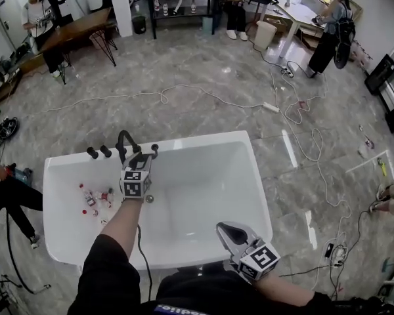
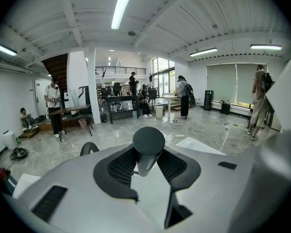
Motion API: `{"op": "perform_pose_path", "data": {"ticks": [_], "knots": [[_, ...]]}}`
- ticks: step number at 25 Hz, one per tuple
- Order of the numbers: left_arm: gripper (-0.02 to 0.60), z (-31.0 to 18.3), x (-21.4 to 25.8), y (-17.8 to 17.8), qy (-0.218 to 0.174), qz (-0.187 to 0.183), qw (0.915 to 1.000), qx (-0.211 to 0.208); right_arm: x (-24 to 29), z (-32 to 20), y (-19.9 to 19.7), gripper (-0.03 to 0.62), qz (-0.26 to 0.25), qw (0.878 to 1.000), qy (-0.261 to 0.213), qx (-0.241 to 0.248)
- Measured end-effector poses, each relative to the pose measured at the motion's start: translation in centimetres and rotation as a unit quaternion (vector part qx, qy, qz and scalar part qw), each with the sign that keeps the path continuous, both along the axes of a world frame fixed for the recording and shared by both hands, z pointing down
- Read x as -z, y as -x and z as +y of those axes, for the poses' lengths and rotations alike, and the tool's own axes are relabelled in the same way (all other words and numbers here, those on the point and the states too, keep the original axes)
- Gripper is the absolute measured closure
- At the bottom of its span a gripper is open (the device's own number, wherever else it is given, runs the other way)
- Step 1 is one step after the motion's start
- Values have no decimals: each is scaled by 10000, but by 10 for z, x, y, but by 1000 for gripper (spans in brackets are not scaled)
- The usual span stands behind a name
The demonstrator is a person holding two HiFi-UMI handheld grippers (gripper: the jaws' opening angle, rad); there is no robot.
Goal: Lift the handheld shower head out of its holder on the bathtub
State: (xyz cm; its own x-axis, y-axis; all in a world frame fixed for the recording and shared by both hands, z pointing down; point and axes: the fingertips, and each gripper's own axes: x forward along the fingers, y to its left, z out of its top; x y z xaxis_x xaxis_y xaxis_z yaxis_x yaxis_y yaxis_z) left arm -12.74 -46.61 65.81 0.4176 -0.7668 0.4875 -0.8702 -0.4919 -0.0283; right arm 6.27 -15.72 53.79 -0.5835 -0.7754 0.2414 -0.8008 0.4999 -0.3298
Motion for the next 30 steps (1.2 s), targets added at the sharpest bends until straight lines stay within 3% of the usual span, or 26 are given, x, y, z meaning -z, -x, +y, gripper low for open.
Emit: {"op": "perform_pose_path", "data": {"ticks": [6, 17, 22, 27, 30], "knots": [[445, 65, 31, -2, -37, 84, 9999, 53, 41, 9, 0, 585, -131, 9996, -254, 38], [446, 164, 111, -9, -786, 67, 9967, -213, 61, 47, -8, 585, -375, 9986, -367, 94], [446, 209, 145, -10, -1113, 307, 9931, -198, 56, 58, -1, 586, -397, 9985, -274, 262], [446, 263, 152, -26, -1130, 337, 9908, -662, 57, 63, 6, 586, -313, 9981, -290, 449], [446, 289, 161, -28, -1145, 462, 9900, -678, 62, 61, 12, 588, -207, 9977, -338, 550]]}}
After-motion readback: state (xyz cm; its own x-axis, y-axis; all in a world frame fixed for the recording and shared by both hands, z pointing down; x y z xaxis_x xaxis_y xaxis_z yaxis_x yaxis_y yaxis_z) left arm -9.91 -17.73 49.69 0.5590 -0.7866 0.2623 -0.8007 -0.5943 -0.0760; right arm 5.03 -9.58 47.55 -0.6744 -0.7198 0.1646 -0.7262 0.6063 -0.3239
